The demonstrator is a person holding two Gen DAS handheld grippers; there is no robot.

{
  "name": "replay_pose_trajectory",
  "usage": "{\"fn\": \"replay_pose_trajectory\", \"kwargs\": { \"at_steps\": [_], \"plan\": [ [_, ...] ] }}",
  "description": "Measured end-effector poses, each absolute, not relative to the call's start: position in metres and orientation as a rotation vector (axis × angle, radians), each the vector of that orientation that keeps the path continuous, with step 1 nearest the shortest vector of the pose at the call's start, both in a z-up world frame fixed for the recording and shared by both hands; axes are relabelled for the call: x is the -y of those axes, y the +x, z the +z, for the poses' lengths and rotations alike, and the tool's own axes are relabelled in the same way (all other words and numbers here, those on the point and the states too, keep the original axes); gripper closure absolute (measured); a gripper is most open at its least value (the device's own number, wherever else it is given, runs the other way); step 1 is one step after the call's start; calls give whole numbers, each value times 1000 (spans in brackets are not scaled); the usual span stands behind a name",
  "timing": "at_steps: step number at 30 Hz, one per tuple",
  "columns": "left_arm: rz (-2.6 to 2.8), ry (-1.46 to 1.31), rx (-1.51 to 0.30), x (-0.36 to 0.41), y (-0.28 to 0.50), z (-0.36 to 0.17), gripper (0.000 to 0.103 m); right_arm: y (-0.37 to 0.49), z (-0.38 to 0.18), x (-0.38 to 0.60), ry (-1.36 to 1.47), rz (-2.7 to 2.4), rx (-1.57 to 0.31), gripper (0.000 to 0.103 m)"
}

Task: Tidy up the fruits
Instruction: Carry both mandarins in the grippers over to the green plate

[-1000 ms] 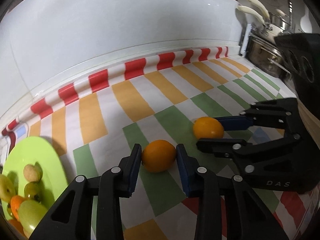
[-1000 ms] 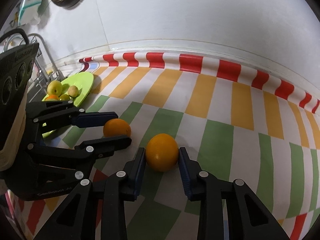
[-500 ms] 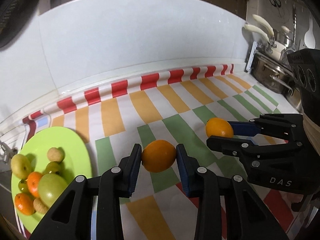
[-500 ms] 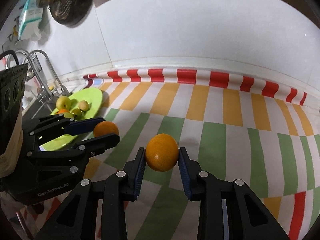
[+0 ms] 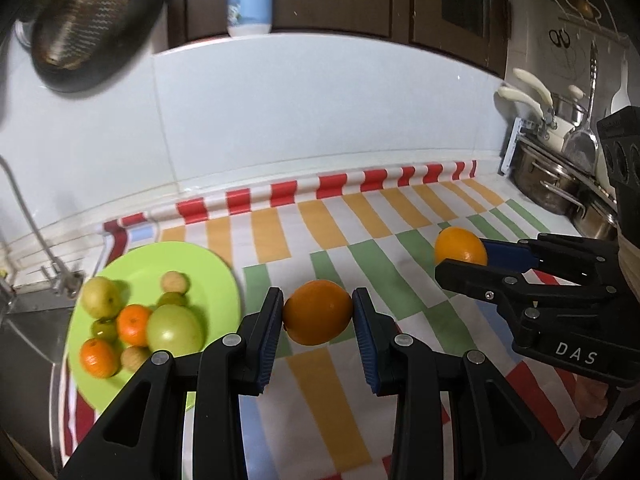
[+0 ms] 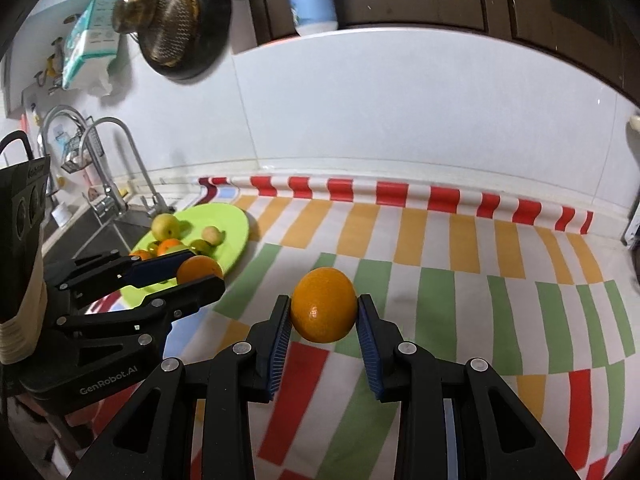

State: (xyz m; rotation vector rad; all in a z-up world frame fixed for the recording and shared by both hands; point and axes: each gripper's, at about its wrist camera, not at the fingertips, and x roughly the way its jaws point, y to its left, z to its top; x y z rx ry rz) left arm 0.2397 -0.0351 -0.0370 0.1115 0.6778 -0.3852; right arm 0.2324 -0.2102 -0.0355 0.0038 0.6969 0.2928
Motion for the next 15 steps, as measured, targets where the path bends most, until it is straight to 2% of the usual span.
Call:
{"fn": "replay_pose_trajectory", "kwargs": {
  "at_steps": [15],
  "plan": [
    [-300,81,-606,-6,187,-2,68,196,-9,171,-10,359,-640,69]
  ]
}}
